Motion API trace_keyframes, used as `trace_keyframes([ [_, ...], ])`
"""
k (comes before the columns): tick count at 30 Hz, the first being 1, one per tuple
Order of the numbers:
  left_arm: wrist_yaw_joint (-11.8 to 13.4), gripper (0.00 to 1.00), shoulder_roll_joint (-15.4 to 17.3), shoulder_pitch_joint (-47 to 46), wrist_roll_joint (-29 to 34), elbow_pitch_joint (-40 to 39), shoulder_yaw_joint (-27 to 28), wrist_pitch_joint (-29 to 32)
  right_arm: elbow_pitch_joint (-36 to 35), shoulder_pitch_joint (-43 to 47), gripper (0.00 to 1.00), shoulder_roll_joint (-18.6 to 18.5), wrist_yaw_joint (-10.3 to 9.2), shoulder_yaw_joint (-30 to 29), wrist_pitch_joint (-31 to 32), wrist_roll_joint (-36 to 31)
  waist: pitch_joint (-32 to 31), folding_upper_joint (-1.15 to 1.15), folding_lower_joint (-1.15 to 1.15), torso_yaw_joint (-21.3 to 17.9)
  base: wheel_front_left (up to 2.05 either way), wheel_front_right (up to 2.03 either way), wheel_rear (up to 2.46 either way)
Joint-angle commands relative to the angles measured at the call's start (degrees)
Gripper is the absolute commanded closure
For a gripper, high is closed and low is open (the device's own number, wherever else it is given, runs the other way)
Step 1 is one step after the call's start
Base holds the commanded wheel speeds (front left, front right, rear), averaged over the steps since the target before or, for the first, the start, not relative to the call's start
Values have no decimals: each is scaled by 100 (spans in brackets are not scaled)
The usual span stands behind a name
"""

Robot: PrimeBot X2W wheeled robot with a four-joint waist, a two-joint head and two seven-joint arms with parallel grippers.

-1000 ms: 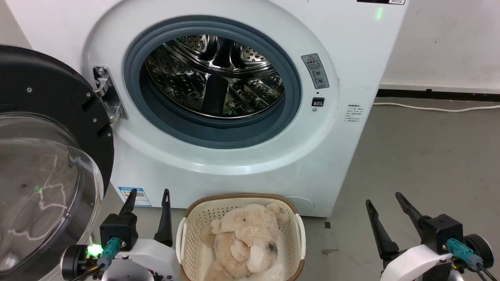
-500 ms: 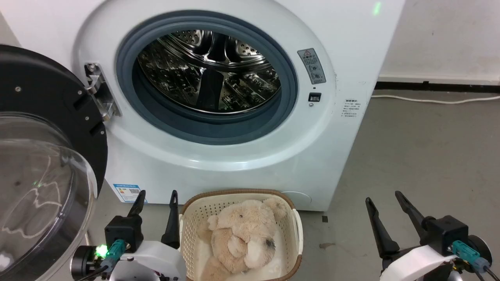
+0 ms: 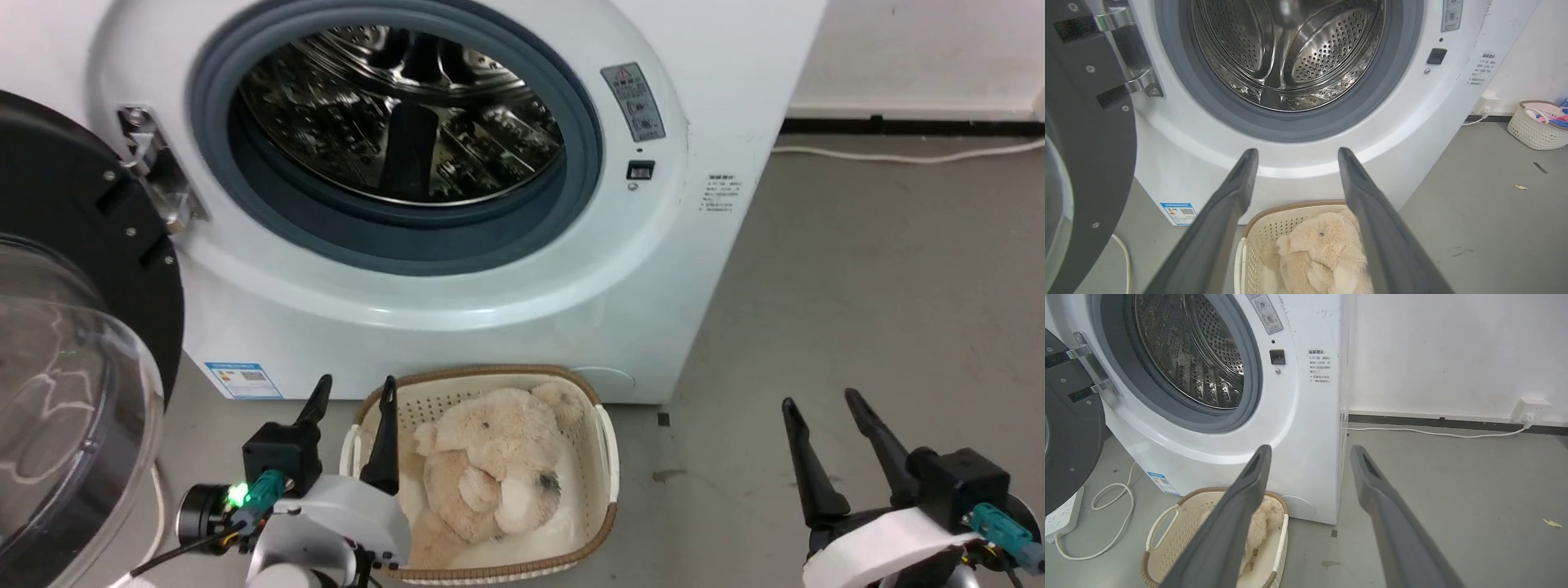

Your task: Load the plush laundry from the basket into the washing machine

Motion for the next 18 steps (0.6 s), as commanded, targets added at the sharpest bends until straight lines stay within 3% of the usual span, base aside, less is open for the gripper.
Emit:
trace_keyframes([
  [1, -27, 0, 27, -167, -61, 122, -58, -59, -43, -82, 0, -1, 2, -21, -66, 103, 119, 0, 0, -68, 0, 0, 0],
  [18, -153, 0, 122, -1074, -314, 1289, -385, 24, -200, -367, 0, -2, 3, -68, -257, 605, 982, 0, 0, -408, 0, 0, 0],
])
